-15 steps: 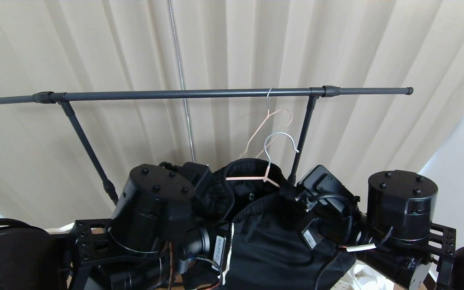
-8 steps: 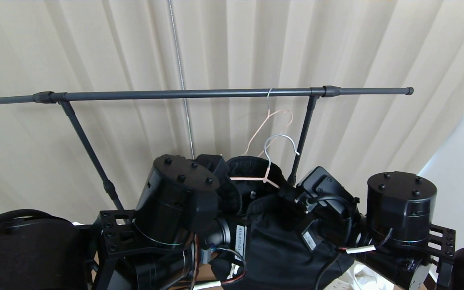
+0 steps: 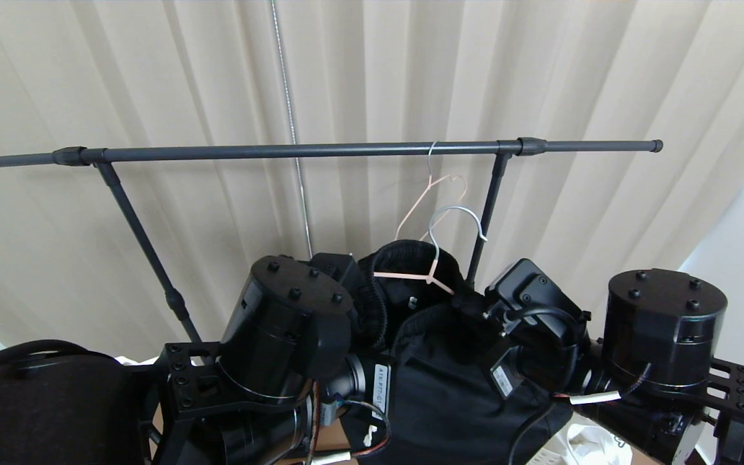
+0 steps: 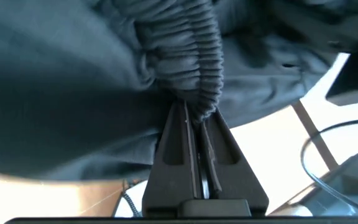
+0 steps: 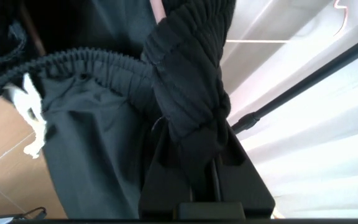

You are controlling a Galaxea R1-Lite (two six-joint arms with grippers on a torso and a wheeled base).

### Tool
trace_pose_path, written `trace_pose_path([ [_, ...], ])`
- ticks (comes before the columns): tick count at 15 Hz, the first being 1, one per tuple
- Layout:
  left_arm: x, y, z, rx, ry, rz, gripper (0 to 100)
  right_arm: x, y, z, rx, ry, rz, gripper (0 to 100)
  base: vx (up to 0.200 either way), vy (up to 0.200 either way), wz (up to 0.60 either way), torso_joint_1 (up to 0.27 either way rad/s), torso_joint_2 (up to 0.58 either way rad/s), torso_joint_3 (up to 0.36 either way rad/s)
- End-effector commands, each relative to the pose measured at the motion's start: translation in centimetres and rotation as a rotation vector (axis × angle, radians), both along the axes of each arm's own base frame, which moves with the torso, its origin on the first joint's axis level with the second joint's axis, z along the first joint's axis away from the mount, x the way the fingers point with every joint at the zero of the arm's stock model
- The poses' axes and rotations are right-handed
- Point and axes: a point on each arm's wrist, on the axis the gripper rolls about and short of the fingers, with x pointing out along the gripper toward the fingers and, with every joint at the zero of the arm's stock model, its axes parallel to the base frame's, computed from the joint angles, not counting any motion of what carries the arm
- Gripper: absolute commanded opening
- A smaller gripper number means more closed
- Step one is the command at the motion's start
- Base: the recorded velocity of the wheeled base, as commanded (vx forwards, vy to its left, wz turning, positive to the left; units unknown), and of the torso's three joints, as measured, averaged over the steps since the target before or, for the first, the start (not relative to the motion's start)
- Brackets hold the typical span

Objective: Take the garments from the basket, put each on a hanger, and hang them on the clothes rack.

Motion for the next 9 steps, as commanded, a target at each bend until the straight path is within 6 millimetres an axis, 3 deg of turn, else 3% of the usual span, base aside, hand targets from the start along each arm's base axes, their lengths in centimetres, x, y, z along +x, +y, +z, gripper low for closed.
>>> trace_pose_path([
  [1, 0.2, 0.1, -0.5, 0.024, 0.001, 0.011, 0, -0.3, -0.2, 0.6, 0.012, -0.016, 0.002, 0, 0.000, 0.000, 0.00, 0.000, 0.00, 0.000],
  [9, 1.1, -0.2, -1.3, 0.069, -0.018, 0.063, 0, -2.0, -0.1, 1.7, 0.040, -0.047, 0.051, 0, 0.000, 0.000, 0.00, 0.000, 0.00, 0.000],
])
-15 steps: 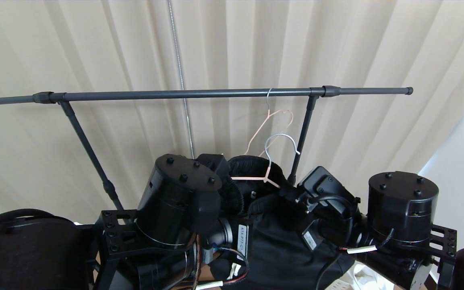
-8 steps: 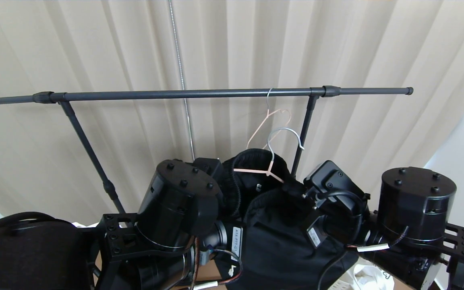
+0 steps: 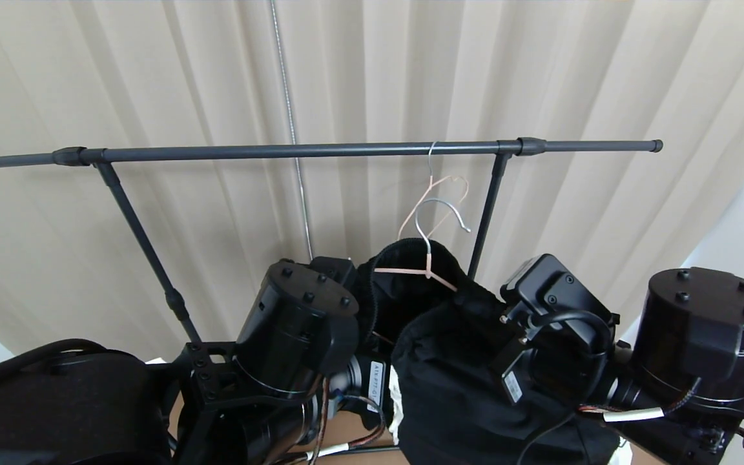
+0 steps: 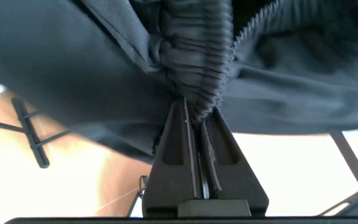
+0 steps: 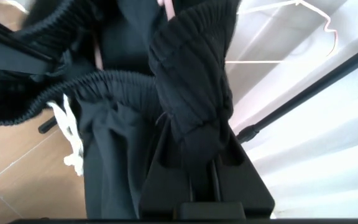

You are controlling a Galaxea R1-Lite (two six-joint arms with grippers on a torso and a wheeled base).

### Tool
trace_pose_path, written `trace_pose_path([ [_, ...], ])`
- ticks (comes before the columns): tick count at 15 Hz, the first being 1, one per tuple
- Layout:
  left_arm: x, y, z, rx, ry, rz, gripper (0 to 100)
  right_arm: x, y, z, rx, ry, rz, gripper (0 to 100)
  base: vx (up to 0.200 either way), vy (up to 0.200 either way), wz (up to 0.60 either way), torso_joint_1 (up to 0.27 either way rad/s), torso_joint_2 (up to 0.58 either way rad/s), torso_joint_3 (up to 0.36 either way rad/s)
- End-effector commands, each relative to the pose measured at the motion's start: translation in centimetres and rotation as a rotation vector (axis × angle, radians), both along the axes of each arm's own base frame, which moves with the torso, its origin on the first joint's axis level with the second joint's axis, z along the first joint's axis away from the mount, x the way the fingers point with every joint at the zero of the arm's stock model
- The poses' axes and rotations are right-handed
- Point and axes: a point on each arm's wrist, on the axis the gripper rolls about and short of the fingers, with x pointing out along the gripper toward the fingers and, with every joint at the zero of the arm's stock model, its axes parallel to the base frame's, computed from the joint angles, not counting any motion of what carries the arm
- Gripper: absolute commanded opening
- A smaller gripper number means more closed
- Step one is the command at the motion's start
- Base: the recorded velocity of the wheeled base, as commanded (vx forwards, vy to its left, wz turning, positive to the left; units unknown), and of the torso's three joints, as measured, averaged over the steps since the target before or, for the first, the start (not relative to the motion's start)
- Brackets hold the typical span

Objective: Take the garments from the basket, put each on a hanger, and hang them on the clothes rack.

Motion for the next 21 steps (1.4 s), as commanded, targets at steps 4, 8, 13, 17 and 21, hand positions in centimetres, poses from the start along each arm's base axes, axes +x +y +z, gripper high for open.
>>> trace_pose_path([
  [4, 0.2, -0.4, -0.1, 0.001, -0.001, 0.000, 0, -0.8, 0.1, 0.4, 0.011, -0.011, 0.023, 0, 0.000, 0.000, 0.00, 0.000, 0.00, 0.000],
  [8, 0.2, -0.4, -0.1, 0.008, -0.007, -0.006, 0, -1.3, 0.1, 0.7, 0.021, -0.020, 0.040, 0, 0.000, 0.000, 0.00, 0.000, 0.00, 0.000],
  [13, 0.3, -0.5, 0.1, 0.004, -0.016, -0.001, 0, -1.8, -0.2, 1.1, 0.042, -0.023, 0.086, 0, 0.000, 0.000, 0.00, 0.000, 0.00, 0.000],
  [17, 0.3, -0.6, 0.3, 0.000, -0.021, 0.002, 100, -2.5, 0.2, 1.1, 0.081, -0.063, 0.118, 0, 0.000, 0.000, 0.00, 0.000, 0.00, 0.000],
  [21, 0.2, -0.5, 0.5, -0.001, -0.030, 0.011, 100, -3.0, 0.3, 1.3, 0.091, -0.070, 0.138, 0, 0.000, 0.000, 0.00, 0.000, 0.00, 0.000],
])
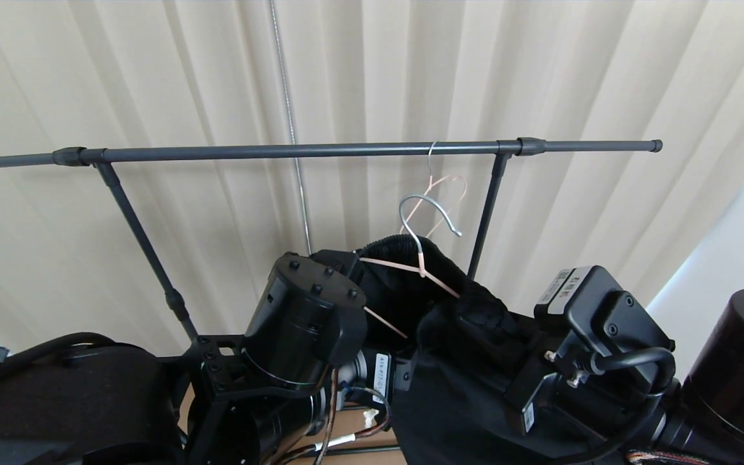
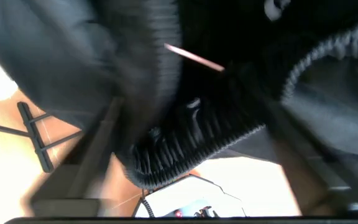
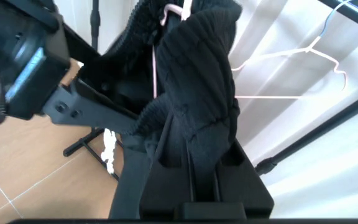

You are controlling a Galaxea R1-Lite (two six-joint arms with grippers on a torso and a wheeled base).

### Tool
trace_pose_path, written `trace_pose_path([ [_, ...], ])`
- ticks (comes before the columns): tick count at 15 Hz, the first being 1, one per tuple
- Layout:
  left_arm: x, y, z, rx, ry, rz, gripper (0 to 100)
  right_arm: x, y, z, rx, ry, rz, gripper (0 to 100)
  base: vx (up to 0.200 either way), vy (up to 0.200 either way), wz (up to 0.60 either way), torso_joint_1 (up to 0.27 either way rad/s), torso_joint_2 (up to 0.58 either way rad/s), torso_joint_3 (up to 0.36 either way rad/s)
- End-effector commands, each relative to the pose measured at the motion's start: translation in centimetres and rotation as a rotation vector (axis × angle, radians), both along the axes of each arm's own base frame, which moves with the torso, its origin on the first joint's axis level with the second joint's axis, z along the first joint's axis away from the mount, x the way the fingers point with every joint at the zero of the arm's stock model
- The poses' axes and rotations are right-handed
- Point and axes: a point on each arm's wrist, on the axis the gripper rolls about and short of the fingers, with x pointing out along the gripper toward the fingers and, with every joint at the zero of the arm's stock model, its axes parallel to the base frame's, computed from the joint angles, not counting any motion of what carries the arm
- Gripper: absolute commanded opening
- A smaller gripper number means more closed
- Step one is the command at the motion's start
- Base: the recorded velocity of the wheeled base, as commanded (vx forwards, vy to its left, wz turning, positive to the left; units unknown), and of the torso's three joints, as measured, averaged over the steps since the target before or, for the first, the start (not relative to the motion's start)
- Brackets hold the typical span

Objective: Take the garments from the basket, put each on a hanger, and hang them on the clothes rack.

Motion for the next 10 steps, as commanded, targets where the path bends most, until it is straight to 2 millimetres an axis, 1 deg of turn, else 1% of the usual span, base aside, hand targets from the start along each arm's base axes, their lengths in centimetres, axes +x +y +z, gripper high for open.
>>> trace_pose_path([
  [1, -0.3, 0.2, 0.5, -0.007, -0.014, 0.000, 100, -0.1, 0.0, 0.0, 0.002, -0.001, 0.005, 0, 0.000, 0.000, 0.00, 0.000, 0.00, 0.000],
  [3, -0.7, 0.5, 0.8, -0.001, -0.027, -0.010, 100, -0.1, 0.0, 0.0, 0.002, -0.001, 0.005, 0, 0.000, 0.000, 0.00, 0.000, 0.00, 0.000],
  [4, -1.3, 0.8, 1.2, -0.009, -0.037, -0.025, 100, 0.0, 0.1, 0.0, 0.004, 0.001, 0.018, 0, 0.000, 0.000, 0.00, 0.000, 0.00, 0.000],
  [7, -2.6, 2.1, 2.1, 0.006, -0.078, -0.061, 100, 0.4, -0.1, 0.1, 0.010, 0.001, 0.019, 0, 0.000, 0.000, 0.00, 0.000, 0.00, 0.000],
  [10, -3.5, 3.3, 2.2, 0.072, -0.117, -0.108, 100, 0.9, -0.4, 0.1, 0.011, 0.002, 0.006, 0, 0.000, 0.000, 0.00, 0.000, 0.00, 0.000],
])
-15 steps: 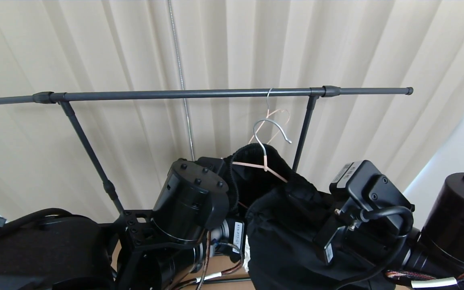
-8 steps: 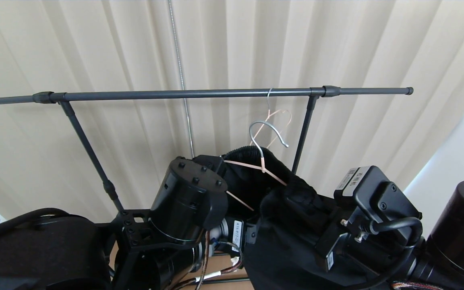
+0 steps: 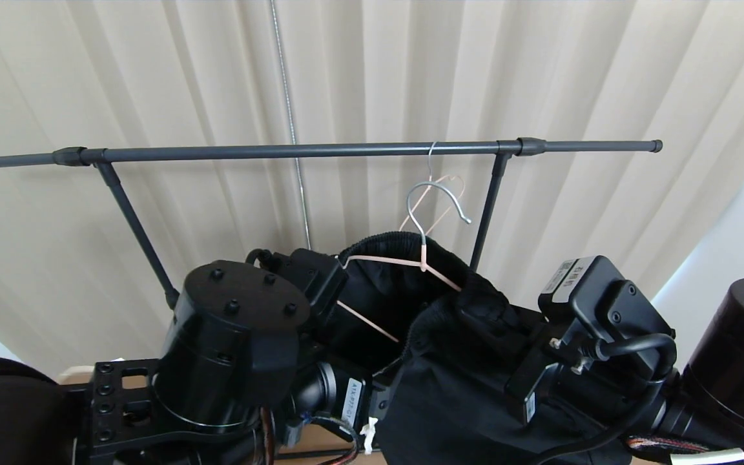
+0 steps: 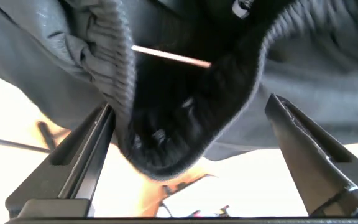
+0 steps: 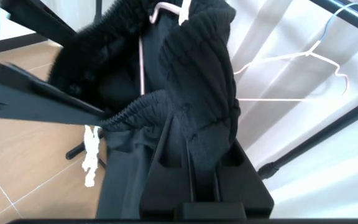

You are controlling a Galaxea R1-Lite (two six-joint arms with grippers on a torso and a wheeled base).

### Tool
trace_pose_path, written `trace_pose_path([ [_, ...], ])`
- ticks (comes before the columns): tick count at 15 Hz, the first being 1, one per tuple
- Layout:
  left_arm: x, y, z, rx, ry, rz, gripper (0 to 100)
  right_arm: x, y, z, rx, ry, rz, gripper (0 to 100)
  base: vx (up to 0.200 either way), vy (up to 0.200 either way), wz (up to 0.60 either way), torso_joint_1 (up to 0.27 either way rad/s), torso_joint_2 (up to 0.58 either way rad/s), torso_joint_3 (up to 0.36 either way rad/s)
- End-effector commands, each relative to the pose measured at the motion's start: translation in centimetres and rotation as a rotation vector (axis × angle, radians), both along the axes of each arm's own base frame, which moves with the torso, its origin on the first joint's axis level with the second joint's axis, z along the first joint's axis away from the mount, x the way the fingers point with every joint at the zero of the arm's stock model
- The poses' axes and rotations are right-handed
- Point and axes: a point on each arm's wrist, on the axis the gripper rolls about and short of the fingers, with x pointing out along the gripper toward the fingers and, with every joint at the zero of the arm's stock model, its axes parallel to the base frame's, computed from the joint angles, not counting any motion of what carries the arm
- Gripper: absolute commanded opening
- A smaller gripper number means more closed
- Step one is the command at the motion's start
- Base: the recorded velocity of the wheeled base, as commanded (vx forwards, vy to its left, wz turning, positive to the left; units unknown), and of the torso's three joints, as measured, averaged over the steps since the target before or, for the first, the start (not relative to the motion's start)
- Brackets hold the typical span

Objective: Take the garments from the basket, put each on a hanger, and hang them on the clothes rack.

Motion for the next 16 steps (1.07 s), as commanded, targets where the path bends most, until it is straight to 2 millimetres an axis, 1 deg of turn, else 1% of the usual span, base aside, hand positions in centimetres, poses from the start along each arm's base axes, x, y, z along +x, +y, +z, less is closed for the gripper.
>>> trace_pose_path([
  [1, -0.8, 1.0, 0.3, 0.016, -0.023, -0.017, 100, 0.3, -0.1, -0.1, -0.002, 0.004, 0.002, 0, 0.000, 0.000, 0.00, 0.000, 0.00, 0.000],
  [4, -1.0, 1.7, -0.9, 0.115, -0.034, -0.050, 100, 0.3, -0.2, 0.0, 0.007, 0.004, 0.006, 0, 0.000, 0.000, 0.00, 0.000, 0.00, 0.000],
  [8, -0.8, 1.8, -0.8, 0.113, -0.035, -0.041, 100, 0.3, -0.3, 0.0, 0.008, 0.005, 0.007, 0, 0.000, 0.000, 0.00, 0.000, 0.00, 0.000],
  [9, -0.9, 1.9, -0.7, 0.109, -0.038, -0.041, 100, 0.3, -0.3, 0.0, 0.009, 0.008, 0.005, 0, 0.000, 0.000, 0.00, 0.000, 0.00, 0.000],
  [10, -1.1, 2.1, -0.1, 0.094, -0.053, -0.038, 100, 0.4, -0.4, 0.1, 0.023, 0.014, 0.019, 0, 0.000, 0.000, 0.00, 0.000, 0.00, 0.000],
  [13, -1.3, 2.8, 0.6, 0.071, -0.072, -0.024, 100, 1.0, -0.8, 0.2, 0.042, 0.007, 0.018, 0, 0.000, 0.000, 0.00, 0.000, 0.00, 0.000],
  [15, -1.2, 3.3, 1.2, 0.052, -0.086, -0.006, 100, 1.4, -1.2, 0.4, 0.061, -0.009, 0.018, 0, 0.000, 0.000, 0.00, 0.000, 0.00, 0.000],
  [16, -1.0, 3.9, 1.7, 0.036, -0.100, 0.014, 100, 1.6, -1.5, 0.5, 0.070, -0.014, 0.024, 0, 0.000, 0.000, 0.00, 0.000, 0.00, 0.000],
])
